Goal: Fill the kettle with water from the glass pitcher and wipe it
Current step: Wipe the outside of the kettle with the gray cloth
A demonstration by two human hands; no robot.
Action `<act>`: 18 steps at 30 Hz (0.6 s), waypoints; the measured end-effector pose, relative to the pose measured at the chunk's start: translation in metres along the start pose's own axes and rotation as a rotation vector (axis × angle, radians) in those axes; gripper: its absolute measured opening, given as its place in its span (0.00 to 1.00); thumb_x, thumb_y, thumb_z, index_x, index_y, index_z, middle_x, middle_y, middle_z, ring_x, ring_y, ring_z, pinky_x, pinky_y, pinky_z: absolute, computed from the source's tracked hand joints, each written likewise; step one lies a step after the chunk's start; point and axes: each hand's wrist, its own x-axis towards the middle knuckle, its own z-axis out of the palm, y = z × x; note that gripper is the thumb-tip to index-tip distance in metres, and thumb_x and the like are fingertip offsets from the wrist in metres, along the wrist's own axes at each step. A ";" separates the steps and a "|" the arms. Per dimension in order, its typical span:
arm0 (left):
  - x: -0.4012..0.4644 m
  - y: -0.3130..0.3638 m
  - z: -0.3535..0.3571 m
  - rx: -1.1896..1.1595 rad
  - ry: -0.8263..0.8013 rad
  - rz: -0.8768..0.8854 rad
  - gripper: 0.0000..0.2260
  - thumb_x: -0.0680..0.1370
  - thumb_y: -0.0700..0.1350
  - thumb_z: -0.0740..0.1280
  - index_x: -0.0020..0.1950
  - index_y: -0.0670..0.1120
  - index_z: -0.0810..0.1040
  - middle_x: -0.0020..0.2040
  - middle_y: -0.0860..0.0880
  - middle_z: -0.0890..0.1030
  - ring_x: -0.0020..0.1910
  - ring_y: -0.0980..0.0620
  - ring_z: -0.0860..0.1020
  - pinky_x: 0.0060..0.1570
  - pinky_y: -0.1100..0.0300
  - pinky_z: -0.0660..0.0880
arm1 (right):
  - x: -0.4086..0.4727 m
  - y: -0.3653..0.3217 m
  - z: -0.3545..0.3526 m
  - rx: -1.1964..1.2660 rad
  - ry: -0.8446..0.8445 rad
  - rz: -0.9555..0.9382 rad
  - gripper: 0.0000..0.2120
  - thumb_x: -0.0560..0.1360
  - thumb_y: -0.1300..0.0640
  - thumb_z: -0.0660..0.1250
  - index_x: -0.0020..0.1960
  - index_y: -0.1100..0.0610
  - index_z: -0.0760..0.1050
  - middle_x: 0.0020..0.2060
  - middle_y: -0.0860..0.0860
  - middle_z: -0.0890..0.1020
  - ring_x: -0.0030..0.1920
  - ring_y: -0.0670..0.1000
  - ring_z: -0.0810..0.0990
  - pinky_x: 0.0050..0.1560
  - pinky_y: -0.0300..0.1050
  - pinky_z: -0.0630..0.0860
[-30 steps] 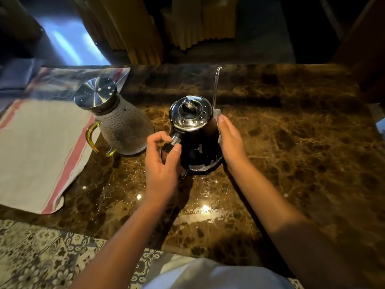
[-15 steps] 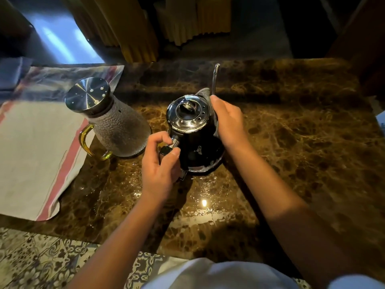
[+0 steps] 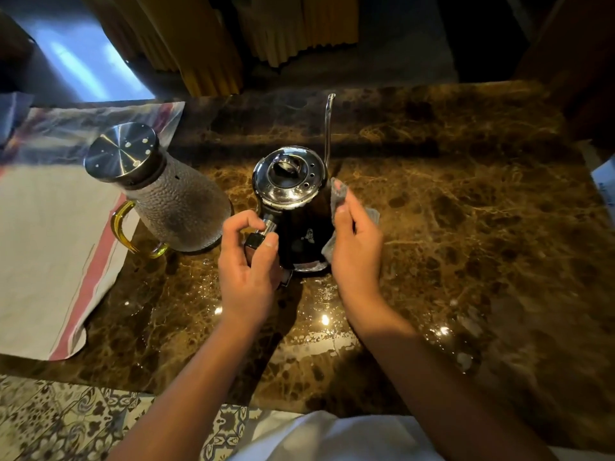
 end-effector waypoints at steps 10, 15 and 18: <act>0.001 0.001 0.000 -0.025 -0.030 -0.027 0.05 0.81 0.48 0.63 0.55 0.57 0.70 0.27 0.51 0.67 0.21 0.52 0.64 0.23 0.62 0.63 | 0.019 -0.016 0.010 -0.080 -0.021 -0.234 0.16 0.86 0.60 0.58 0.70 0.56 0.78 0.62 0.46 0.84 0.63 0.41 0.80 0.65 0.41 0.77; 0.000 0.002 0.007 -0.029 -0.003 -0.035 0.05 0.81 0.48 0.63 0.55 0.58 0.70 0.27 0.51 0.69 0.21 0.53 0.66 0.23 0.61 0.64 | 0.039 0.010 0.004 -0.077 -0.066 0.057 0.20 0.87 0.48 0.55 0.76 0.51 0.73 0.72 0.46 0.77 0.72 0.42 0.73 0.76 0.50 0.70; -0.001 0.002 0.009 -0.038 0.005 -0.028 0.05 0.81 0.48 0.62 0.55 0.56 0.69 0.27 0.52 0.69 0.21 0.54 0.66 0.23 0.62 0.64 | 0.026 0.020 -0.002 -0.028 -0.093 0.077 0.19 0.86 0.44 0.55 0.75 0.39 0.69 0.75 0.42 0.72 0.76 0.42 0.69 0.79 0.54 0.66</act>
